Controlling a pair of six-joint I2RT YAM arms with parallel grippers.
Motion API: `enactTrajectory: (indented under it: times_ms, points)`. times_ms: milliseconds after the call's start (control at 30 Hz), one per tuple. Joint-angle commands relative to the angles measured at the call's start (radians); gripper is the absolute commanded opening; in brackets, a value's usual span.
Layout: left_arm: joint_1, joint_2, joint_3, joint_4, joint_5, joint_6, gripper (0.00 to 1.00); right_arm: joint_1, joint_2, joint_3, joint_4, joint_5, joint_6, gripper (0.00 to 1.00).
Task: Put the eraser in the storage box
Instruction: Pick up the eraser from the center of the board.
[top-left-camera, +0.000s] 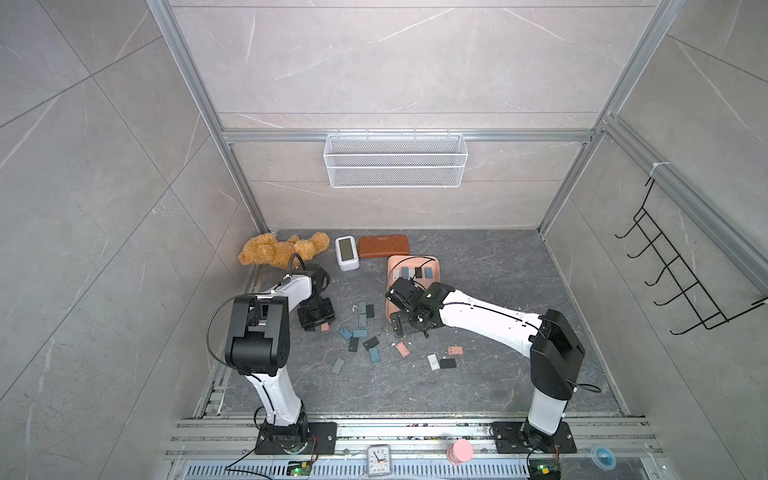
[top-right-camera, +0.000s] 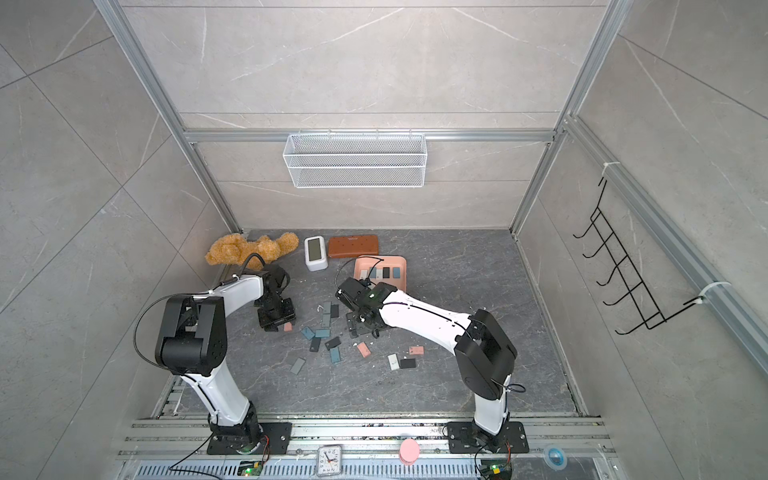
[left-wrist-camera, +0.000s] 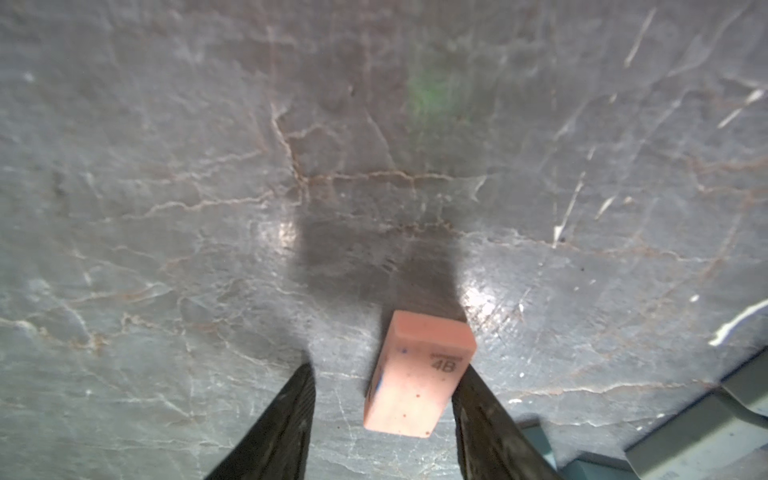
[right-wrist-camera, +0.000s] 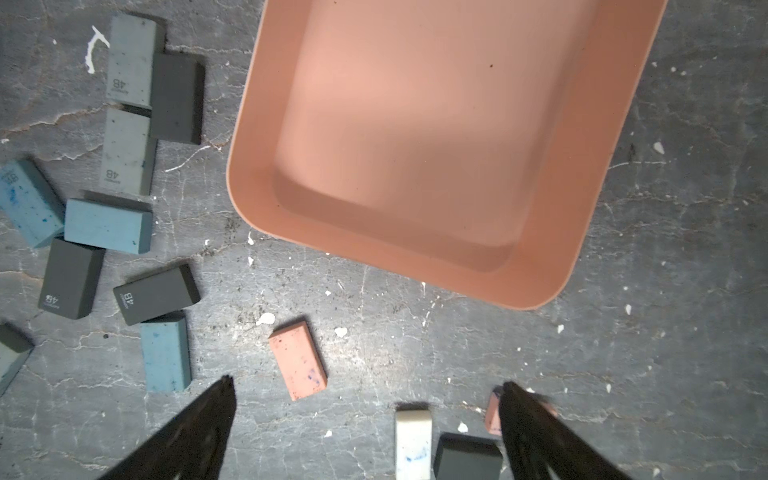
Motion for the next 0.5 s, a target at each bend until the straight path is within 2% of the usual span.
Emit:
enactTrajectory:
  times_ms: [0, 400, 467]
  points:
    - [0.010, 0.040, -0.017, 0.008, -0.044, 0.040, 0.46, 0.006, -0.018, 0.010, -0.028, 0.024, 0.015, 1.00]
    - [0.005, 0.033, -0.007, 0.016, -0.013, 0.051, 0.19, 0.006, -0.021, 0.034, -0.040, 0.049, 0.017, 1.00]
    - [0.002, 0.013, -0.004, 0.016, -0.003, 0.051, 0.18, 0.005, -0.019, 0.049, -0.049, 0.055, 0.017, 1.00]
